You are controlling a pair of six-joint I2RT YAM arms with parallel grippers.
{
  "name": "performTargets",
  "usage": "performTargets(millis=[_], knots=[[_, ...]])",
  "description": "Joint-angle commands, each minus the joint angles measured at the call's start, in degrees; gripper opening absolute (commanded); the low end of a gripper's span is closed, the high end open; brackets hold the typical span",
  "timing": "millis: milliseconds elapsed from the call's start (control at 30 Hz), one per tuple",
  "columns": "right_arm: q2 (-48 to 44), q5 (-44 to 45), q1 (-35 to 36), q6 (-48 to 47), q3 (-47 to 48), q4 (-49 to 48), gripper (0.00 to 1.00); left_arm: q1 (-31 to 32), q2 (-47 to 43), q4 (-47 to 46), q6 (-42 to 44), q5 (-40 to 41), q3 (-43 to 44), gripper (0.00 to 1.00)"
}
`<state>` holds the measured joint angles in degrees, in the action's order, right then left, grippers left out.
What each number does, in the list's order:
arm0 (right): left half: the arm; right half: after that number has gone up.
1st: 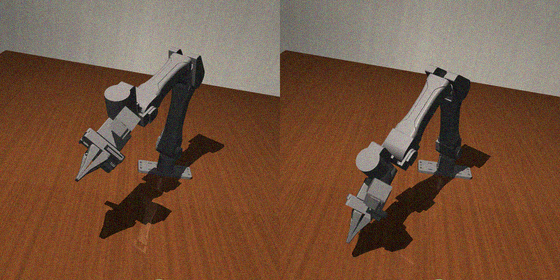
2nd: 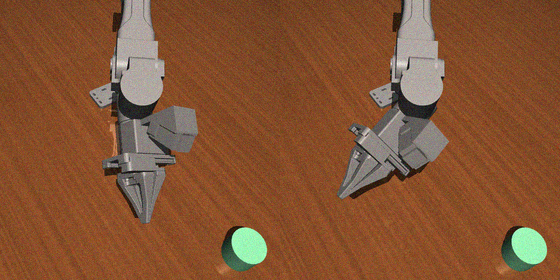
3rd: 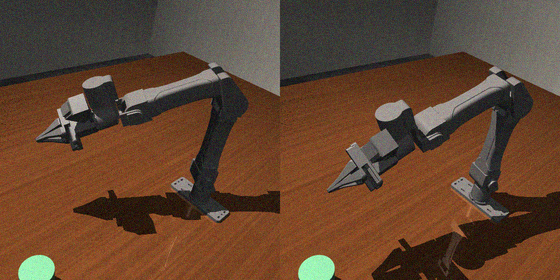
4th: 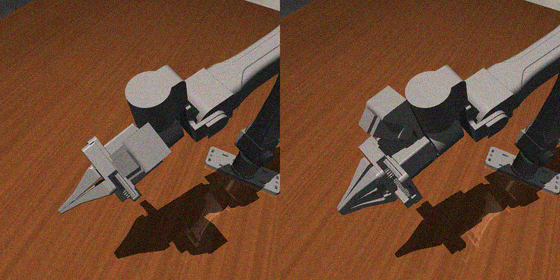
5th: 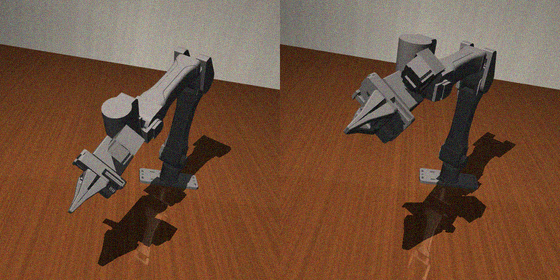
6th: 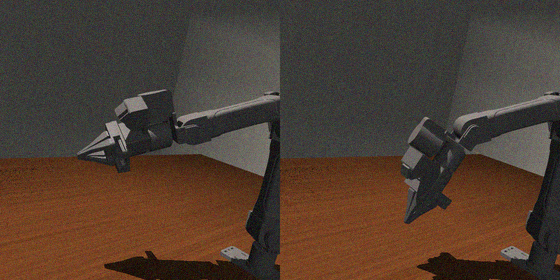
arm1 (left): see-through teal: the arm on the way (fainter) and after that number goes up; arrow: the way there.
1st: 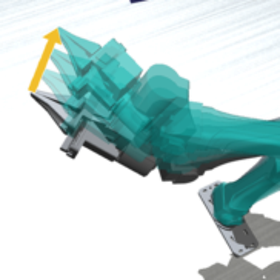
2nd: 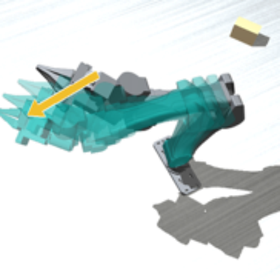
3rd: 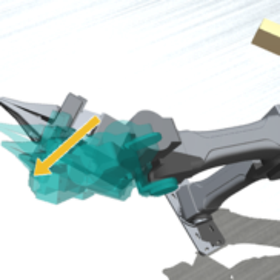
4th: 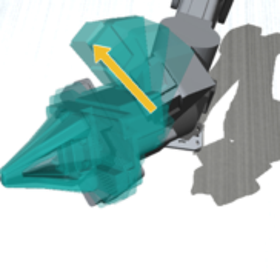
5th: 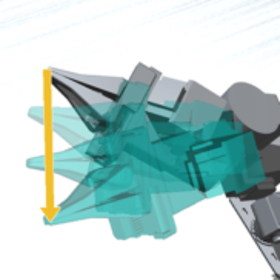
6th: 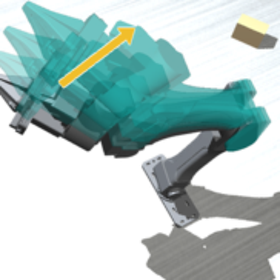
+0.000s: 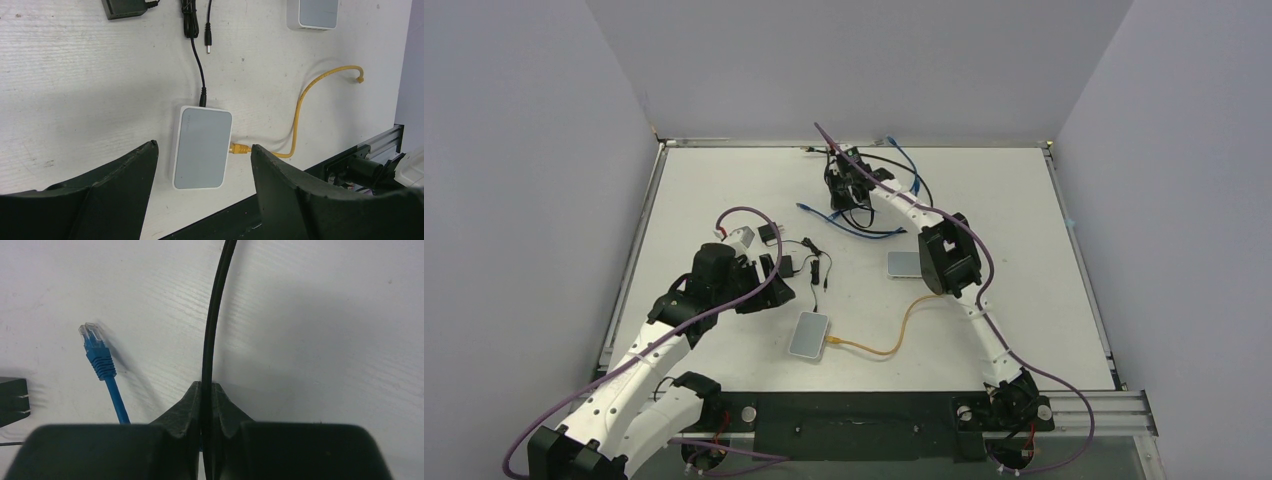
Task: Insert the plug into the switch port
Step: Pick up the connector from the center of the board.
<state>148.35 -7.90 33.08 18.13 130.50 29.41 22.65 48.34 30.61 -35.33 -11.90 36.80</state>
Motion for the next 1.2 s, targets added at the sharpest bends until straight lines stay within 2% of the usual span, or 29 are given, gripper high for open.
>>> performTargets(millis=[0,167,333,467,767,933,1167], knots=[[-3.9,2.0,0.6,-0.8,-2.7,-5.4,0.00,-0.4,-0.9,-2.0,-0.1,-0.8,0.5,0.66],[-14.2,3.8,0.6,-3.2,-13.5,-16.2,0.00,-0.4,-1.8,-1.8,-0.4,-0.9,0.3,0.66],[-22.2,4.5,-0.3,-3.5,-16.5,-19.6,0.00,-0.5,-1.8,-1.9,-0.4,-1.1,0.4,0.66],[-27.1,5.2,-1.0,-6.9,-15.7,-18.7,0.00,-0.5,-1.9,-1.9,-0.4,-1.3,0.2,0.66],[-34.2,13.8,-0.8,-19.3,-12.0,-11.1,0.00,-0.7,-1.2,-2.5,-0.2,-1.8,0.3,0.66],[-38.7,17.8,0.2,-25.6,-11.4,-10.9,0.00,-0.9,-0.7,-2.7,-0.1,-2.2,0.5,0.66],[-42.1,24.7,2.6,-37.1,-5.6,-13.1,0.00,-1.1,-0.6,-2.7,0.1,-2.4,0.5,0.66]])
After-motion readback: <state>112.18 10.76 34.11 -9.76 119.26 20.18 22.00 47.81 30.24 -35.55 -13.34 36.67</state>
